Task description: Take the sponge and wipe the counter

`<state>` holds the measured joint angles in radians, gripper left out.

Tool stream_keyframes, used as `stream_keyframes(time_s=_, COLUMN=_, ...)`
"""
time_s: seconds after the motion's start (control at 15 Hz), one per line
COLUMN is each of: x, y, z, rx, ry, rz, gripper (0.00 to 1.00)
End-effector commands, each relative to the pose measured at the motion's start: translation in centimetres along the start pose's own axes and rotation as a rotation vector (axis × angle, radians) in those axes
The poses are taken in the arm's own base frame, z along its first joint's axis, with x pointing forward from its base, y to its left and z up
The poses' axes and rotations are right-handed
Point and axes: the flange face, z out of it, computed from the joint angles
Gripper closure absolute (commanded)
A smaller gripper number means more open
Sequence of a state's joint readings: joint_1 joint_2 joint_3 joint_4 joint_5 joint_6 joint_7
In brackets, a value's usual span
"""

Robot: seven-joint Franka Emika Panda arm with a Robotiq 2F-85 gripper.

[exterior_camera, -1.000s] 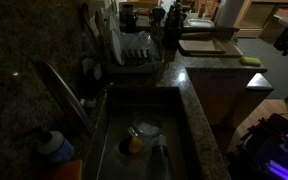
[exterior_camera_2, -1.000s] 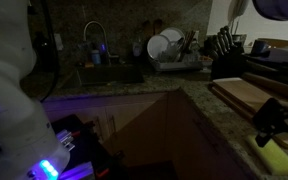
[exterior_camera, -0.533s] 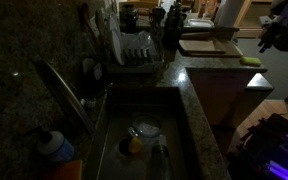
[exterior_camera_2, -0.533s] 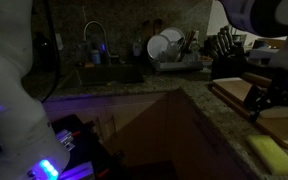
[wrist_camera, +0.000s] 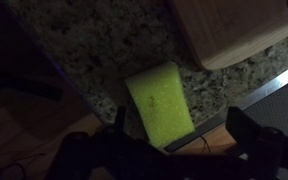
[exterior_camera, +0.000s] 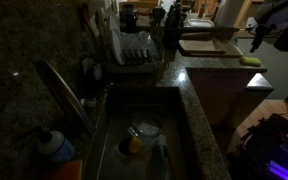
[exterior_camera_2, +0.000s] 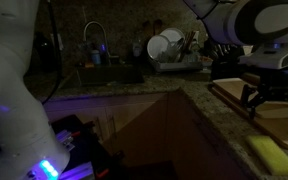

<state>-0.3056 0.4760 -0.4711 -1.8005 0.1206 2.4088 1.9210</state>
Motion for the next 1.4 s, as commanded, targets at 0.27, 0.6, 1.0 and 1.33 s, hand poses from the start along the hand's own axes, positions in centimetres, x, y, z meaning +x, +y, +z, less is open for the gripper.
stream_keyframes(time_s=0.27, x=1.7, y=0.6, z=4.6, rx=-0.021, ry=-0.221, rz=-0.293, gripper=0.0)
stream_keyframes(time_s=0.6, x=2.9, y=1.2, z=7.0, rx=-0.122, ry=-0.256, rz=-0.385, gripper=0.0)
stream_keyframes(time_s=1.0, x=3.7, y=0.9, z=8.1, rx=-0.027, ry=-0.147, rz=-0.356, gripper=0.0)
stream_keyframes(time_s=1.33, x=3.3, y=0.6, z=8.2, rx=-0.015, ry=-0.133, rz=-0.346, gripper=0.0)
